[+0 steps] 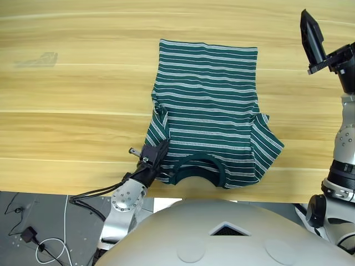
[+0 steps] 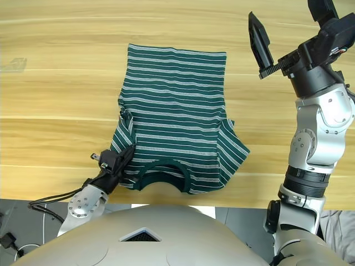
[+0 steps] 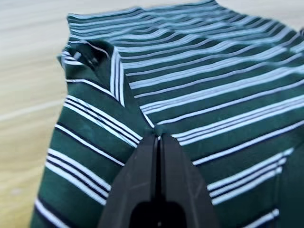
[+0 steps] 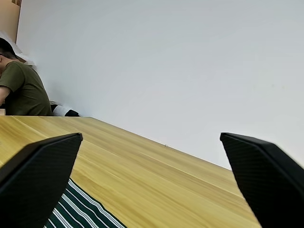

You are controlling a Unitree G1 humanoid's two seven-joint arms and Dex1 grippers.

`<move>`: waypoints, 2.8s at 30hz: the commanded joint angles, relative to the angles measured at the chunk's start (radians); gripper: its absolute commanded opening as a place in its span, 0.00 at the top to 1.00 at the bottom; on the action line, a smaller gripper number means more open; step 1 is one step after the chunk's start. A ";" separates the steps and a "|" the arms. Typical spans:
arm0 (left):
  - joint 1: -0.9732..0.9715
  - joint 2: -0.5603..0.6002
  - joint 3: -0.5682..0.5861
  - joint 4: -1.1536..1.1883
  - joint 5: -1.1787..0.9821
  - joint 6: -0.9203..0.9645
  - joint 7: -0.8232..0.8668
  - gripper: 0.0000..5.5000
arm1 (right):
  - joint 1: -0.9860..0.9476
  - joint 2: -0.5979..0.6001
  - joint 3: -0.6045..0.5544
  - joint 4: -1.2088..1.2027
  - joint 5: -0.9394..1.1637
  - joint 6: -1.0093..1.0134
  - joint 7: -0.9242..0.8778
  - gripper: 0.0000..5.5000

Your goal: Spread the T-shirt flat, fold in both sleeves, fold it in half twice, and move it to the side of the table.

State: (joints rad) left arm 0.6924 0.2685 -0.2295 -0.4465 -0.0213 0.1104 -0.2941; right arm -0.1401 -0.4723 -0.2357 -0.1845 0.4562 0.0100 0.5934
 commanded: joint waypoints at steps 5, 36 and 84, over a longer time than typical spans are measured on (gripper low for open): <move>-0.009 0.026 -0.025 -0.014 0.008 0.002 -0.024 1.00 | 0.006 0.011 -0.001 0.014 -0.012 -0.018 0.002 0.02; -0.129 0.038 0.616 -0.308 -0.622 0.107 0.105 0.78 | 0.605 -0.231 -0.134 0.165 0.344 0.513 0.498 0.02; -0.128 -0.055 0.457 -0.173 -0.412 0.045 0.045 0.78 | 0.501 -0.201 -0.025 0.304 0.216 0.319 0.675 1.00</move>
State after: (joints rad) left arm 0.5704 0.2172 0.2320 -0.6303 -0.4410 0.1567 -0.2470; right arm 0.3628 -0.6795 -0.2326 0.1634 0.6250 0.2916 1.2569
